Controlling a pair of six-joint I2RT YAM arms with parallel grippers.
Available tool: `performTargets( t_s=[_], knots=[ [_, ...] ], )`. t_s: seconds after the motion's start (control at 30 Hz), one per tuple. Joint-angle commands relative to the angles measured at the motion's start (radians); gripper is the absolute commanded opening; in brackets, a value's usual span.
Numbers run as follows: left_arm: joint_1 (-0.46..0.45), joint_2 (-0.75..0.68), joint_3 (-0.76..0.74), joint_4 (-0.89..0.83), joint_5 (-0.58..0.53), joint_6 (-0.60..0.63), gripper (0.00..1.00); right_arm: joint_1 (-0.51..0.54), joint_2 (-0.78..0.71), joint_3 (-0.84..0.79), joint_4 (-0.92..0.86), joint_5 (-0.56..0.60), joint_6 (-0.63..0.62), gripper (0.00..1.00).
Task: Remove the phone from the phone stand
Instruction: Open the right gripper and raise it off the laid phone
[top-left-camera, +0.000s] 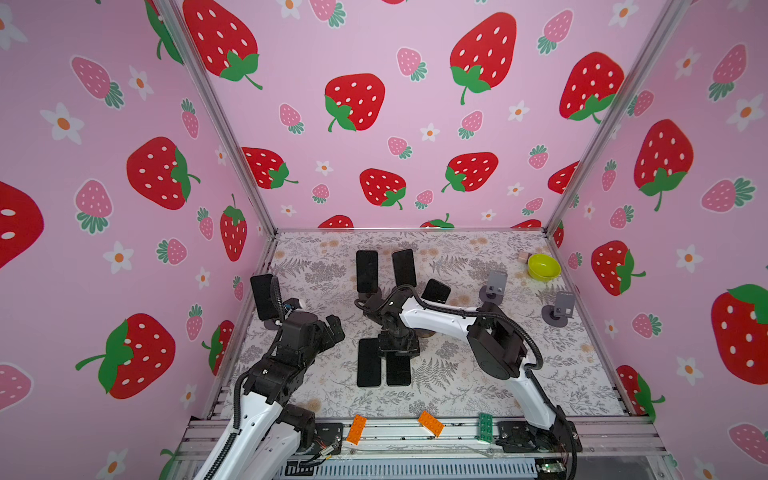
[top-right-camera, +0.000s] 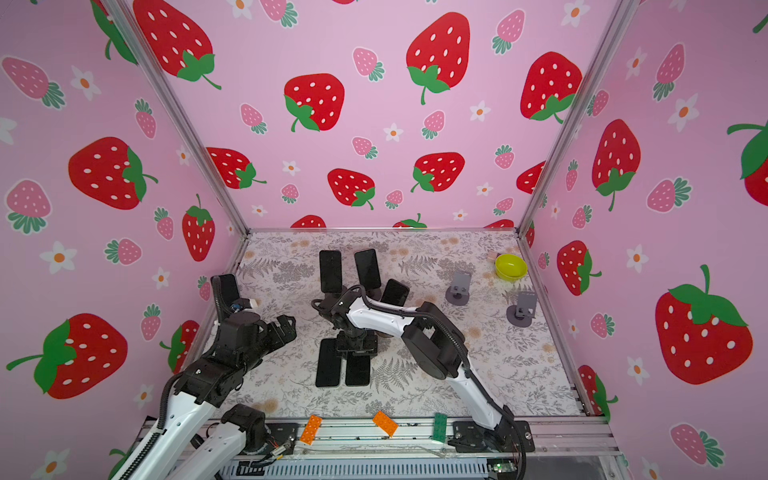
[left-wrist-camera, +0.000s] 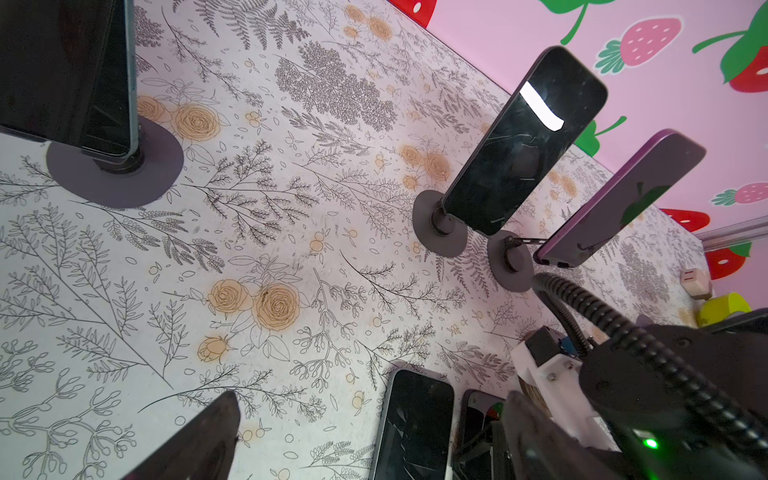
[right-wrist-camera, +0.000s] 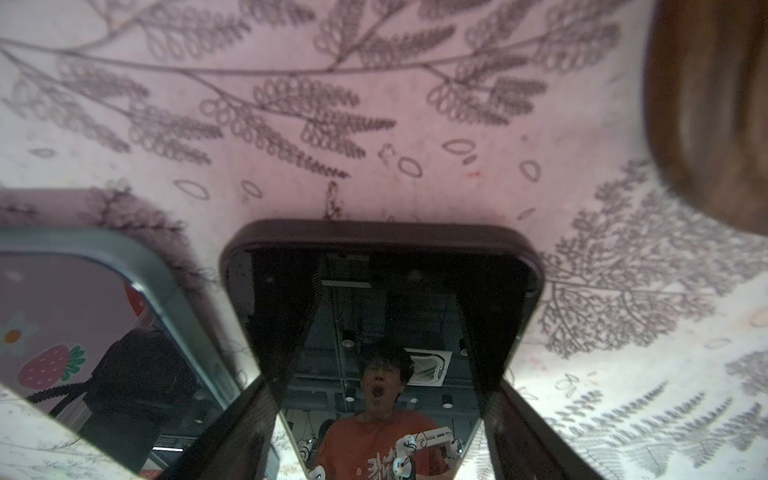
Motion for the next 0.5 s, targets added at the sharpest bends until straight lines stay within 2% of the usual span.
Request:
performTargets(
  t_s=[0.0,0.33,0.47],
  knots=[
    [0.004,-0.003,-0.004,0.006,-0.023,0.0,1.0,0.006,0.048,-0.039,0.059,0.015,-0.001,0.78],
    [0.004,-0.006,-0.003,0.006,-0.017,-0.001,1.0,0.004,0.034,-0.041,0.061,0.026,0.006,0.84],
    [0.004,-0.006,0.001,0.006,-0.013,-0.005,1.0,0.008,-0.017,-0.049,0.046,0.089,0.033,0.85]
  ],
)
